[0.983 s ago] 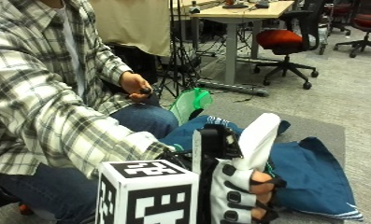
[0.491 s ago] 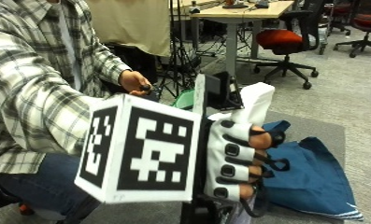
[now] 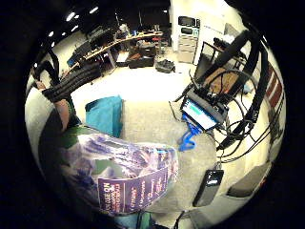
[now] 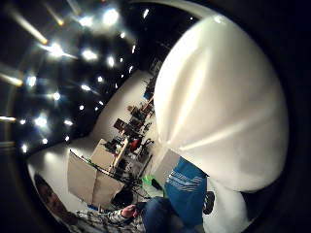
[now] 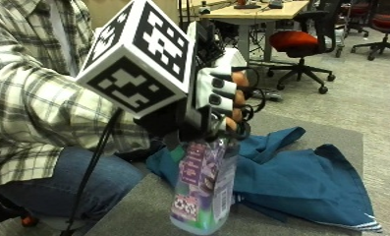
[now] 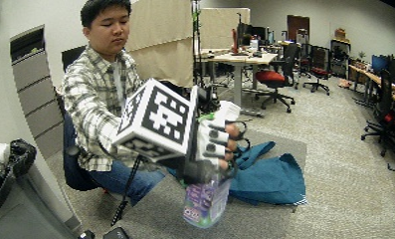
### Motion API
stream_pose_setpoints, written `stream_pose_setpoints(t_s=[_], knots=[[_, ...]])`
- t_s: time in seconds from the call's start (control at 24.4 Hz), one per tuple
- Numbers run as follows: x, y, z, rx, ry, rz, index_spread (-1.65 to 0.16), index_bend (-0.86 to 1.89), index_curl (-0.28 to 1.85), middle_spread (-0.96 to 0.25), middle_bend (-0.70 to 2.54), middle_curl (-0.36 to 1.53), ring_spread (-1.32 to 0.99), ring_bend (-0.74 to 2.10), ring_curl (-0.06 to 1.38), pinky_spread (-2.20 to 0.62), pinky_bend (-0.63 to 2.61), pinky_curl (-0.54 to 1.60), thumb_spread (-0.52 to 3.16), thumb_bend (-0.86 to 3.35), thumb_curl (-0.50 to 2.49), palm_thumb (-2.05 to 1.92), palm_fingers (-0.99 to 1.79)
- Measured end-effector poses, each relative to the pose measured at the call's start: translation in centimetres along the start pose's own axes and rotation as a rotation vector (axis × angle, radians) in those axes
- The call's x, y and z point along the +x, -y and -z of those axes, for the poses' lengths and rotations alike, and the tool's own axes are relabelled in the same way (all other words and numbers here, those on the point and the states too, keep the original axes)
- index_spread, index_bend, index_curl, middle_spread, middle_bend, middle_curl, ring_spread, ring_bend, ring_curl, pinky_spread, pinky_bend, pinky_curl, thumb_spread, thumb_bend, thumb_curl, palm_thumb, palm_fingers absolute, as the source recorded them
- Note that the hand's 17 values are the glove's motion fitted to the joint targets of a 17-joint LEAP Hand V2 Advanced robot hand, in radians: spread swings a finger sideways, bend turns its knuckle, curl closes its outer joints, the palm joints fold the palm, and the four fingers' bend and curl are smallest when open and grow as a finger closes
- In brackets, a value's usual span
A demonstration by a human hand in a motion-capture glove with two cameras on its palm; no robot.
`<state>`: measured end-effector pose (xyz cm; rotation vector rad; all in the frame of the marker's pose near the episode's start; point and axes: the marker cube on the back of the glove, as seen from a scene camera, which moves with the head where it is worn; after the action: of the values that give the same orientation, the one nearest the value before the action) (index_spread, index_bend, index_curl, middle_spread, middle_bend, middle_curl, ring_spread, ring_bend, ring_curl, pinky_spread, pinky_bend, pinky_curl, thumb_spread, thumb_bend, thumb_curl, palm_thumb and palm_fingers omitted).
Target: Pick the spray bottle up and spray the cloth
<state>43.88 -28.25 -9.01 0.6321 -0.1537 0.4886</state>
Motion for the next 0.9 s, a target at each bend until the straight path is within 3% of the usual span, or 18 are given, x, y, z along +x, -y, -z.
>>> stream_pose_setpoints(t_s=[0.45, 0.9], knots=[[-6.1, -1.1, 1.1, -0.066, -0.117, 0.185, -0.29, 0.26, 0.65, -0.17, 0.59, 0.54, -0.22, 0.61, 0.5, -0.18, 0.45, 0.41, 0.16, -0.03, 0.79, 1.01, 1.29], [-12.6, -4.4, -1.8, -0.197, -0.283, 0.349, -0.29, 0.26, 0.66, -0.17, 0.59, 0.54, -0.23, 0.61, 0.5, -0.18, 0.45, 0.41, 0.15, -0.03, 0.8, 1.01, 1.3]])
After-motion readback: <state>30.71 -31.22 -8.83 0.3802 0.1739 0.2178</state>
